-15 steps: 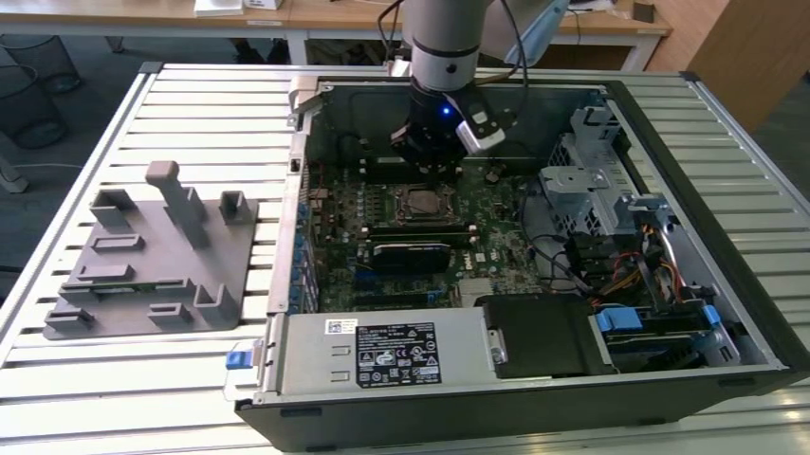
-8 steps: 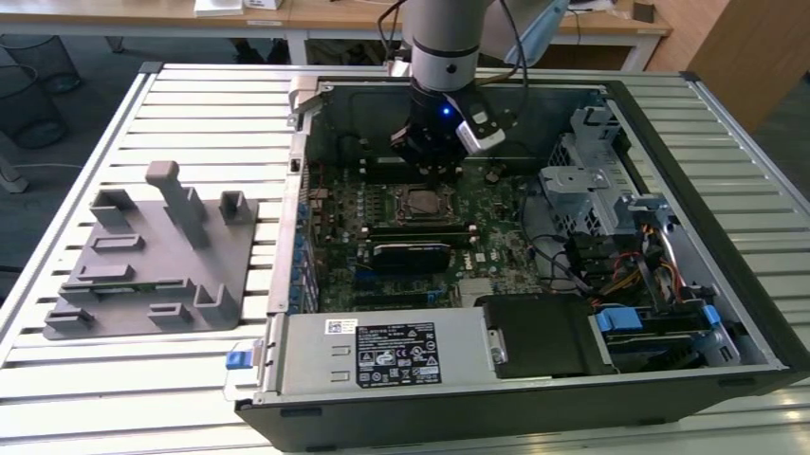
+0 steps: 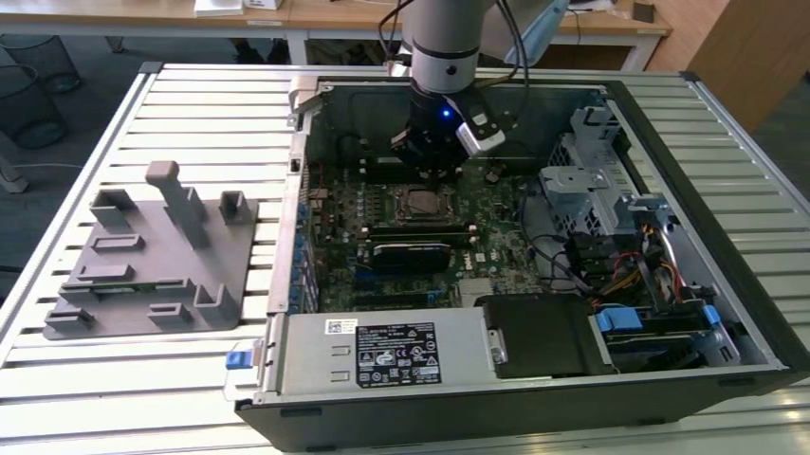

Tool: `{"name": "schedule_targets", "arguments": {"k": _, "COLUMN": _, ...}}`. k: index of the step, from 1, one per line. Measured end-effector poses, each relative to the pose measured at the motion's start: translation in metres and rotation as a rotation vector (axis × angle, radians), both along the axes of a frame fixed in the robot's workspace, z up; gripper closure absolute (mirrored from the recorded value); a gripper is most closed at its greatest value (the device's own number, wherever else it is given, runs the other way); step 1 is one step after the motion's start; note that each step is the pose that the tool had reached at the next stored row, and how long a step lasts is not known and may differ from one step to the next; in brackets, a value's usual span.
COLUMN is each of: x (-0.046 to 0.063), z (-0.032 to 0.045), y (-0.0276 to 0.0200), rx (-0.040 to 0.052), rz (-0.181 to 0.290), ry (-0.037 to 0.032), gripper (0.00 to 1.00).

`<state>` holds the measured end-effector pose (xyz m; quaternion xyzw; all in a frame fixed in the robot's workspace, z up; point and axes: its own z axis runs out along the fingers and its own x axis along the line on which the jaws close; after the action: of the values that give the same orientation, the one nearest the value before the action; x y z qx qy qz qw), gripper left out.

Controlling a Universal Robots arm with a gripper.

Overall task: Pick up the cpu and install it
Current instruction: 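Install the first cpu locking lever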

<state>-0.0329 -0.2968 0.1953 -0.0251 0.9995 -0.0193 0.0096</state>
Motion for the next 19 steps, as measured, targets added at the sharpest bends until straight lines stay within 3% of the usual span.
{"name": "schedule_targets", "arguments": {"k": 4, "x": 0.0, "z": -0.0001, "y": 0.0005, "rx": 0.0008, "rz": 0.0, "ry": 0.0015, "gripper": 0.89}}
{"name": "schedule_targets", "arguments": {"k": 6, "x": 0.0, "z": -0.0001, "y": 0.0007, "rx": 0.008, "rz": 0.0, "ry": 0.0017, "gripper": 0.89}}
{"name": "schedule_targets", "arguments": {"k": 10, "x": 0.0, "z": 0.0005, "y": 0.0004, "rx": 0.0312, "rz": 0.0, "ry": 0.0024, "gripper": 0.89}}
{"name": "schedule_targets", "arguments": {"k": 11, "x": 0.0, "z": 0.0006, "y": 0.0006, "rx": 0.0467, "rz": 0.0, "ry": 0.0022, "gripper": 0.89}}
{"name": "schedule_targets", "arguments": {"k": 13, "x": 0.0, "z": 0.0018, "y": 0.0013, "rx": 0.059, "rz": 0.0, "ry": 0.0002, "gripper": 0.89}}
{"name": "schedule_targets", "arguments": {"k": 17, "x": 0.0, "z": 0.0115, "y": 0.0009, "rx": 0.0599, "rz": 0.0, "ry": 0.0015, "gripper": 0.89}}
{"name": "schedule_targets", "arguments": {"k": 19, "x": 0.0, "z": 0.0119, "y": 0.0001, "rx": 0.0599, "rz": 0.0, "ry": 0.0015, "gripper": 0.89}}
